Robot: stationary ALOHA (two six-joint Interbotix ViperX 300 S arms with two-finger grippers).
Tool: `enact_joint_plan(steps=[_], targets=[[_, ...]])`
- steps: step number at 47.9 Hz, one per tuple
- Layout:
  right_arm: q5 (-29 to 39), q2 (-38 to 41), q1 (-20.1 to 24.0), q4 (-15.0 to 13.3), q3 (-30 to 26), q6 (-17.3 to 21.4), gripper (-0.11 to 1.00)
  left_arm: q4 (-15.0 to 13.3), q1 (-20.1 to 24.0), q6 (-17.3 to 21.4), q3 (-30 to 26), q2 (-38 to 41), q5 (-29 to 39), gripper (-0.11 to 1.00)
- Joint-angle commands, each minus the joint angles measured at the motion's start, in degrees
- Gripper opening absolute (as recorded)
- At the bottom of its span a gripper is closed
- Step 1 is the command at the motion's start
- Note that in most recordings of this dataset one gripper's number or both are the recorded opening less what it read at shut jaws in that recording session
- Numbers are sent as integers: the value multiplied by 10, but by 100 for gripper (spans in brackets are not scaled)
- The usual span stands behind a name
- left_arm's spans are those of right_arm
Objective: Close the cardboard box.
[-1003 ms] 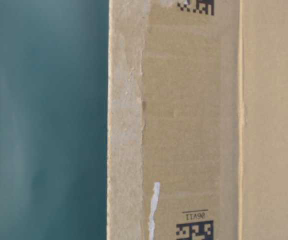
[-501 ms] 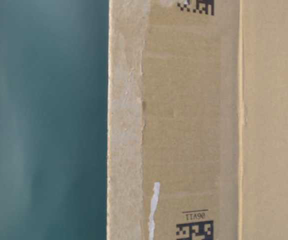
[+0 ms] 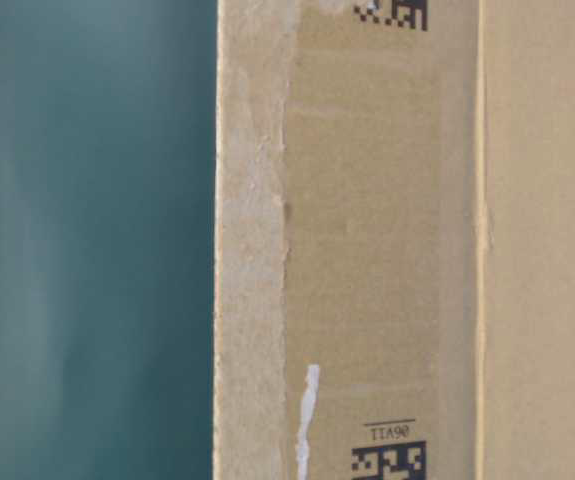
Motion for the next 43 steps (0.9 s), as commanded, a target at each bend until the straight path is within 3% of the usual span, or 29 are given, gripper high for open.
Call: enact_joint_plan(steps=[1,18,29,43], targets=[[-3,26,1,0,-36,-4,0,-1,8,2,-40,44,-3,0],[-2,134,0,0,-120,-11,0,2,27,8,-121,134,26,0],[4,136,1,0,-121,-10,0,2,27,8,-125,138,33,0],[19,179,0,4,-126,-1,0,0,28,-2,-146,214,32,0]])
